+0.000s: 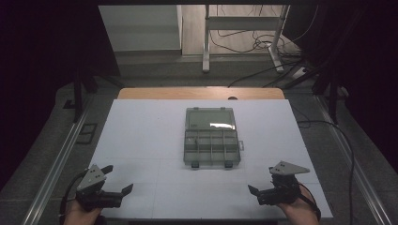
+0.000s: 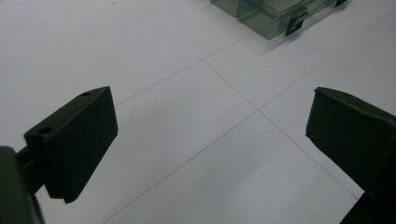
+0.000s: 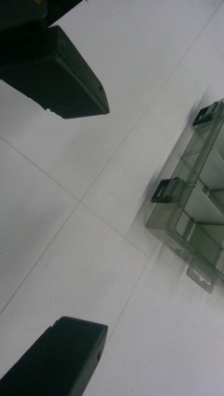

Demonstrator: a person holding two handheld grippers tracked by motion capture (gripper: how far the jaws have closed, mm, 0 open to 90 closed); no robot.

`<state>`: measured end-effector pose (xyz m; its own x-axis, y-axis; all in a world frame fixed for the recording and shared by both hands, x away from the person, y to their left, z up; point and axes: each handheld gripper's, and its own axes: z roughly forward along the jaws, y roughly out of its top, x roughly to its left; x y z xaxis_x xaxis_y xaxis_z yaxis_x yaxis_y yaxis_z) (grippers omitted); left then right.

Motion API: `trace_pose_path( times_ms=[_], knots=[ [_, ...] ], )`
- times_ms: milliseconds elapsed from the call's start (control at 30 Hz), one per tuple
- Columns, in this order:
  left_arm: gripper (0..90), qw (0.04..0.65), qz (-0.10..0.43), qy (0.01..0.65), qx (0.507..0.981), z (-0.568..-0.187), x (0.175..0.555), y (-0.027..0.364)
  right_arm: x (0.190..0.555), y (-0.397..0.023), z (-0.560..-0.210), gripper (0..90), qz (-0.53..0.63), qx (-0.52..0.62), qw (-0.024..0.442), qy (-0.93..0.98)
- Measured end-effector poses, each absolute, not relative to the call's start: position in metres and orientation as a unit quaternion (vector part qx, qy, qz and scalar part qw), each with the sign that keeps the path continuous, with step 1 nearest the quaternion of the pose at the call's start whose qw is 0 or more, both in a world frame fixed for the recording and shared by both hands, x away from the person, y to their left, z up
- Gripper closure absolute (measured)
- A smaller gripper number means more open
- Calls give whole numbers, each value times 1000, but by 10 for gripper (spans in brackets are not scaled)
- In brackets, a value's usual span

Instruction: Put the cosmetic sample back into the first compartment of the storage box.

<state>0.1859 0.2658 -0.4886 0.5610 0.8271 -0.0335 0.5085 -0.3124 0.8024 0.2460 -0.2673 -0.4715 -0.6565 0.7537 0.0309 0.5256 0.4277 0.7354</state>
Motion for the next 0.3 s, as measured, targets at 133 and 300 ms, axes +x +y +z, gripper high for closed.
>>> trace_pose_path(
  times_ms=[133,300],
  knots=[
    [26,404,197,424,786,-489,186,266,246,-268,-476,0,364,389,151,833],
    [26,404,196,424,786,-488,186,266,246,-268,-479,0,358,391,147,835]
  ],
)
